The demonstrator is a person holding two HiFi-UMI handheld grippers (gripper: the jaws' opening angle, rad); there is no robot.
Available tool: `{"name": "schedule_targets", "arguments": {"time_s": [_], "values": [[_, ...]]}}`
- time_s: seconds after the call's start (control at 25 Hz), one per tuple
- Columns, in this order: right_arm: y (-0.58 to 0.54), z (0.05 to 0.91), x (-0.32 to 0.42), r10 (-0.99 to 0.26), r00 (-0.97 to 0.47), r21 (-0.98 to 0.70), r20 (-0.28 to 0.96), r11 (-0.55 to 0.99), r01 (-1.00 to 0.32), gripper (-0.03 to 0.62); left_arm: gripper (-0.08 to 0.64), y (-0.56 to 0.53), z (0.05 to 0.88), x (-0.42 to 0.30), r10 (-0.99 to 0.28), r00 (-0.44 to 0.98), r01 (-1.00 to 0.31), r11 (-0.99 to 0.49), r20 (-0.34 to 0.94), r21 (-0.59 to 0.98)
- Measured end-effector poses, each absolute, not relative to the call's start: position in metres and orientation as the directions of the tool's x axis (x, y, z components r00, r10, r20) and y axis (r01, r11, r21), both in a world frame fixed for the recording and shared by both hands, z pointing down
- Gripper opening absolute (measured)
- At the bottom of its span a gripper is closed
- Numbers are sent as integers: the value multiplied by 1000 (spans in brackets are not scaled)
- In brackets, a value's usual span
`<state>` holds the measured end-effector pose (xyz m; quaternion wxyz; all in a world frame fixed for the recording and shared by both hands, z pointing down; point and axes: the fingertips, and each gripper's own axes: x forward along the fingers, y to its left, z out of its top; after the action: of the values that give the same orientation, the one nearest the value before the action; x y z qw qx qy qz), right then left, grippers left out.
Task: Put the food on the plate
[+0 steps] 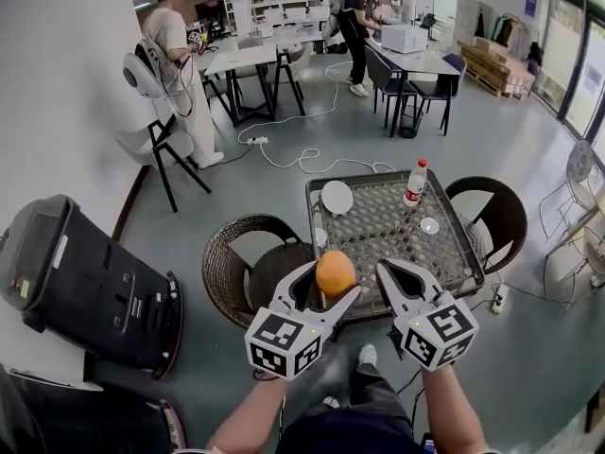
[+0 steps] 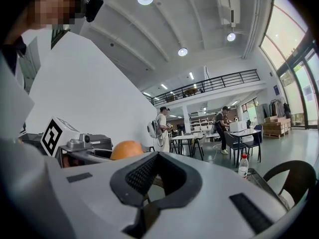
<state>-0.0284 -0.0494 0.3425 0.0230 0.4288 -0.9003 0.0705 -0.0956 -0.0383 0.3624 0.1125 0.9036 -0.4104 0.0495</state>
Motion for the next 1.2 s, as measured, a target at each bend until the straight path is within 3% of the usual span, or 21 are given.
{"name": "schedule_targets", "arguments": {"time_s": [0.72,1.2], "values": [[-208,336,13,-688,-725,-160,42,711,-685,6,337,-185,359,-45,-790,568,-821,-560,229,106],[-260,352,7,-670,-740,-204,61,717,-666,6,337,-234,373,-58,-805,533,-846,-516,259,137]]}}
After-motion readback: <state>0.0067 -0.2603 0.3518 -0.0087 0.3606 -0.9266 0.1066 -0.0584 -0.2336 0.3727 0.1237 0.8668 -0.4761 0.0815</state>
